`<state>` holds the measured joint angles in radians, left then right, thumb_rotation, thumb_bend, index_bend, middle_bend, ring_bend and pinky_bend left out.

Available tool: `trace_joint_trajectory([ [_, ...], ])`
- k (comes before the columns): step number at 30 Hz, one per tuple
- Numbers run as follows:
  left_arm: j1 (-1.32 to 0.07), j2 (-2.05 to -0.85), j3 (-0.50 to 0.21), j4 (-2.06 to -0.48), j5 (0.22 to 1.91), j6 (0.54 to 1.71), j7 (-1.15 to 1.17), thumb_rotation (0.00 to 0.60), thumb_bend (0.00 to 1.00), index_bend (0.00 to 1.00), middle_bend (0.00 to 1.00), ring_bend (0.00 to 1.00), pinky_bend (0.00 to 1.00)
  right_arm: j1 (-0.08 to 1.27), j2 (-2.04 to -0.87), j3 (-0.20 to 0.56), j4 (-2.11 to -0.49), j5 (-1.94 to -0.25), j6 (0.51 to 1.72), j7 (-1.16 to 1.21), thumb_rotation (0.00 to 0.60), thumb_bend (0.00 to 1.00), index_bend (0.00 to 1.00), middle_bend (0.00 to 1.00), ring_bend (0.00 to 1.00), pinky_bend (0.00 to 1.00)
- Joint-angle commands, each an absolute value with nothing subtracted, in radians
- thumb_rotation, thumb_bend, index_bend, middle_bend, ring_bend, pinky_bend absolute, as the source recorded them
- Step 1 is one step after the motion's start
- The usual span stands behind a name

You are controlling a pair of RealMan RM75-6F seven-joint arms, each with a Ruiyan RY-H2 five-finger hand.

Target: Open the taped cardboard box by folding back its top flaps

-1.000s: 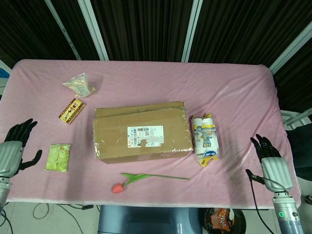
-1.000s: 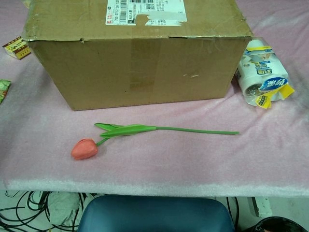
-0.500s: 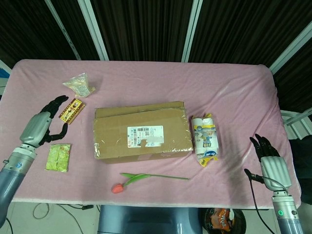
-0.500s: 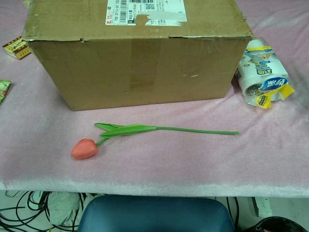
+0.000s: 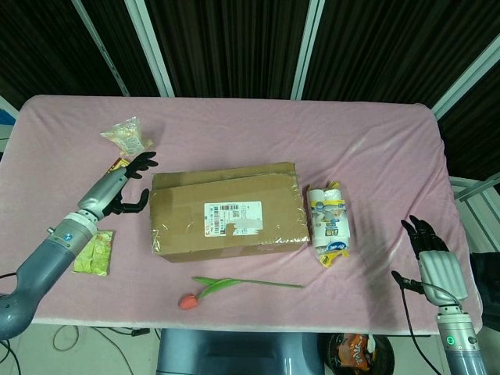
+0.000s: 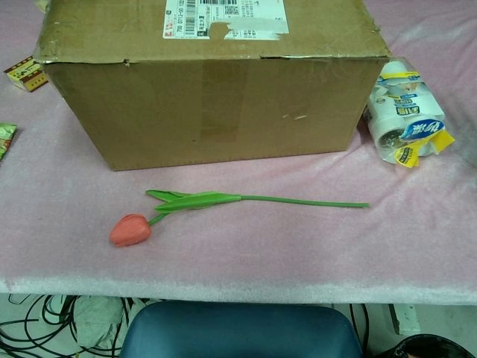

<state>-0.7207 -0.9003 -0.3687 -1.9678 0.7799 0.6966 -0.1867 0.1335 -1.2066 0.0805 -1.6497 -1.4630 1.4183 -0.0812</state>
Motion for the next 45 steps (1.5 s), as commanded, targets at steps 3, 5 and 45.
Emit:
trace_joint_trajectory([
  [3,-0.755,-0.934,-0.359,-1.955,0.751,0.689,-0.175,0.600,0.60,0.05,0.17,0.16,0.25,0.134,-1.205,0.081,-1.653,-1.459,1.416,-0.078,0.600,0.26,0.00,0.00,0.00,0.23],
  [5,-0.768,-0.947,-0.353,-1.952,0.736,0.686,-0.174,0.600,0.60,0.05,0.17,0.17,0.26,0.134,-1.203,0.082,-1.654,-1.456,1.414,-0.076,0.600,0.26,0.00,0.00,0.00,0.23],
  [45,-0.643,-0.925,-0.468,-2.266,1.077,0.880,-0.427,0.600,0.61,0.09,0.22,0.34,0.43,0.132,-1.206,0.073,-1.651,-1.459,1.414,-0.068,0.600,0.26,0.00,0.00,0.00,0.23],
])
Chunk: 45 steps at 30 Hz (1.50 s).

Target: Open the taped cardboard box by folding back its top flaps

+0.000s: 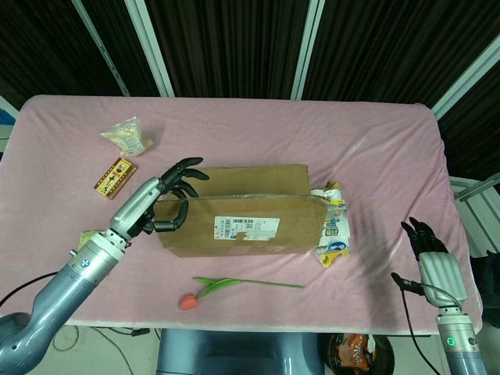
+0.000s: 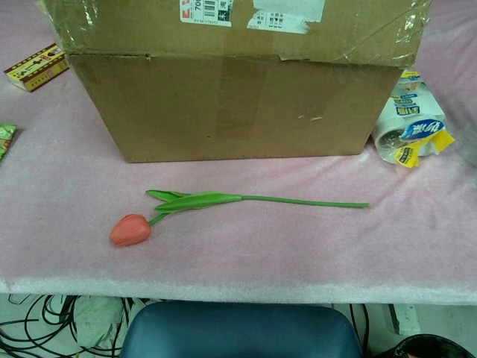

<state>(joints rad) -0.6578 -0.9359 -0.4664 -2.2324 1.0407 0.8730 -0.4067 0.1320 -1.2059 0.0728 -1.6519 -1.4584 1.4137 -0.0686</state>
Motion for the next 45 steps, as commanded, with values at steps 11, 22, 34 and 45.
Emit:
trace_joint_trajectory([
  [11,-0.593,-0.877,-0.423,-2.356,1.221,0.864,-0.491,0.600,0.61,0.09,0.22,0.34,0.43,0.133,-1.207,0.072,-1.649,-1.464,1.416,-0.066,0.600,0.26,0.00,0.00,0.00,0.23],
  [22,-0.555,-0.866,-0.342,-2.356,1.393,0.833,-0.597,0.600,0.59,0.09,0.22,0.31,0.41,0.132,-1.207,0.072,-1.650,-1.461,1.416,-0.071,0.600,0.26,0.00,0.00,0.00,0.23],
  [34,-0.470,-0.849,-0.282,-2.251,1.407,1.023,-0.296,0.600,0.21,0.06,0.10,0.06,0.11,0.131,-1.206,0.075,-1.649,-1.457,1.420,-0.081,0.600,0.26,0.00,0.00,0.00,0.23],
  [45,-0.280,-0.990,-0.175,-1.998,1.466,1.386,0.078,0.600,0.10,0.00,0.00,0.01,0.04,0.138,-1.190,0.102,-1.696,-1.471,1.453,-0.118,0.600,0.22,0.00,0.00,0.00,0.23],
])
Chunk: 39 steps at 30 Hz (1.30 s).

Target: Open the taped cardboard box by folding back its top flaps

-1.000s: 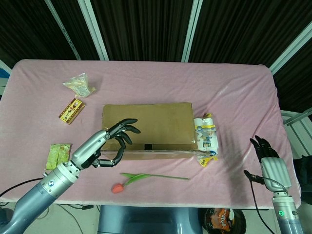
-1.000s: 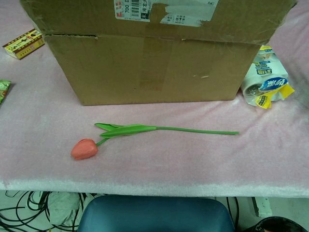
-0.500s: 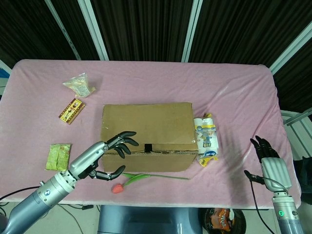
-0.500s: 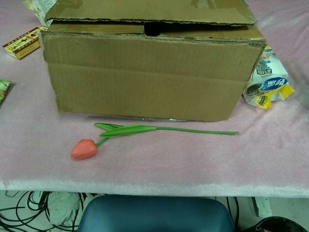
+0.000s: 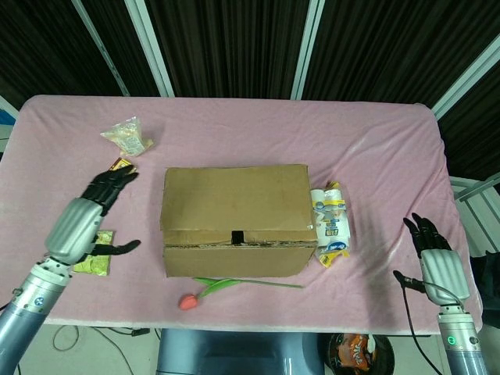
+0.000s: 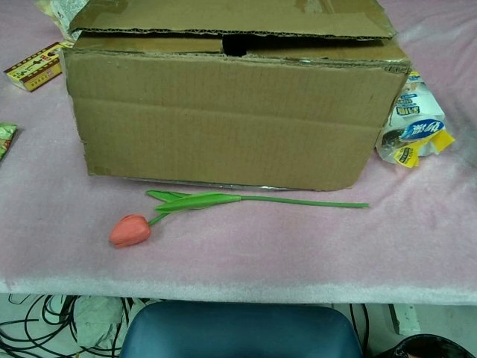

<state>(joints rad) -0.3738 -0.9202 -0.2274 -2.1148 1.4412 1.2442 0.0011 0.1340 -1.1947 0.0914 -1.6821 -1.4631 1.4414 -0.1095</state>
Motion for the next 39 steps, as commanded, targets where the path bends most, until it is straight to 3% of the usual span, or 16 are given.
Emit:
trace_joint_trajectory([
  [1,-0.260,-1.005,-0.167,-1.965,1.468,1.418,0.079,0.600,0.10,0.00,0.00,0.01,0.04,0.142,-1.185,0.109,-1.705,-1.475,1.459,-0.129,0.600,0.22,0.00,0.00,0.00,0.23],
  [8,-0.168,-1.075,-0.122,-1.781,1.446,1.522,0.025,0.600,0.10,0.00,0.00,0.01,0.04,0.194,-1.155,0.177,-1.804,-1.480,1.458,-0.191,0.600,0.22,0.00,0.00,0.00,0.23],
  [18,-0.142,-1.118,-0.117,-1.669,1.411,1.518,-0.096,0.600,0.10,0.00,0.00,0.00,0.04,0.320,-1.157,0.256,-1.999,-1.417,1.337,-0.311,0.600,0.22,0.00,0.00,0.00,0.23],
  [39,-0.147,-1.110,-0.129,-1.622,1.411,1.487,-0.185,0.600,0.10,0.00,0.00,0.00,0.04,0.488,-1.473,0.276,-1.989,-1.250,1.292,-0.580,0.600,0.23,0.00,0.00,0.00,0.23],
])
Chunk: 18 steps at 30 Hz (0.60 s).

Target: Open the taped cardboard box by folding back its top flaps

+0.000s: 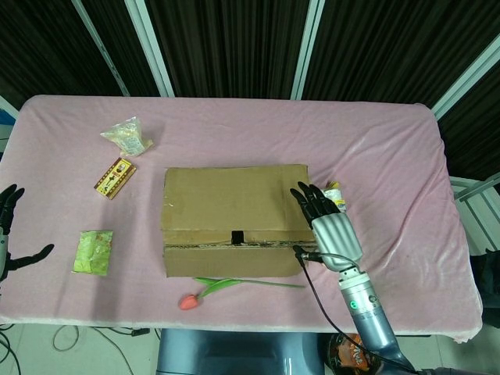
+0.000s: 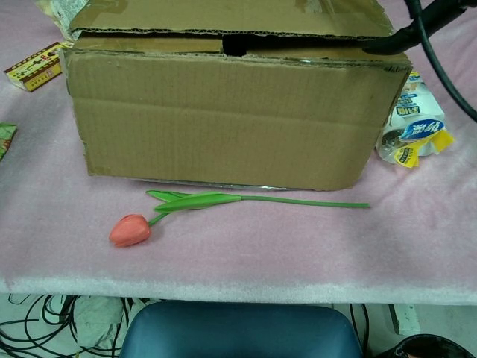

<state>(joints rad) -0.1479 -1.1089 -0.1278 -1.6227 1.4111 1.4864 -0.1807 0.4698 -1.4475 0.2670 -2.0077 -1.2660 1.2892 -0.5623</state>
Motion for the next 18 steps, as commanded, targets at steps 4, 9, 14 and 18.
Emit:
trace_joint_trajectory([
  [4,-0.147,-1.112,-0.132,-1.618,1.410,1.487,-0.193,0.600,0.10,0.00,0.00,0.00,0.04,0.507,-1.503,0.287,-1.963,-1.233,1.294,-0.589,0.600,0.24,0.00,0.00,0.00,0.23],
  [9,-0.148,-1.114,-0.134,-1.616,1.410,1.485,-0.198,0.600,0.10,0.00,0.00,0.00,0.04,0.524,-1.527,0.292,-1.932,-1.212,1.294,-0.594,0.600,0.25,0.00,0.00,0.00,0.23],
  [14,-0.147,-1.114,-0.131,-1.619,1.409,1.478,-0.201,0.600,0.10,0.00,0.00,0.00,0.04,0.538,-1.543,0.304,-1.909,-1.191,1.293,-0.588,0.600,0.27,0.00,0.00,0.00,0.23],
  [18,-0.148,-1.114,-0.132,-1.619,1.406,1.473,-0.206,0.600,0.10,0.00,0.00,0.00,0.04,0.555,-1.557,0.313,-1.884,-1.175,1.291,-0.591,0.600,0.28,0.00,0.00,0.00,0.23],
])
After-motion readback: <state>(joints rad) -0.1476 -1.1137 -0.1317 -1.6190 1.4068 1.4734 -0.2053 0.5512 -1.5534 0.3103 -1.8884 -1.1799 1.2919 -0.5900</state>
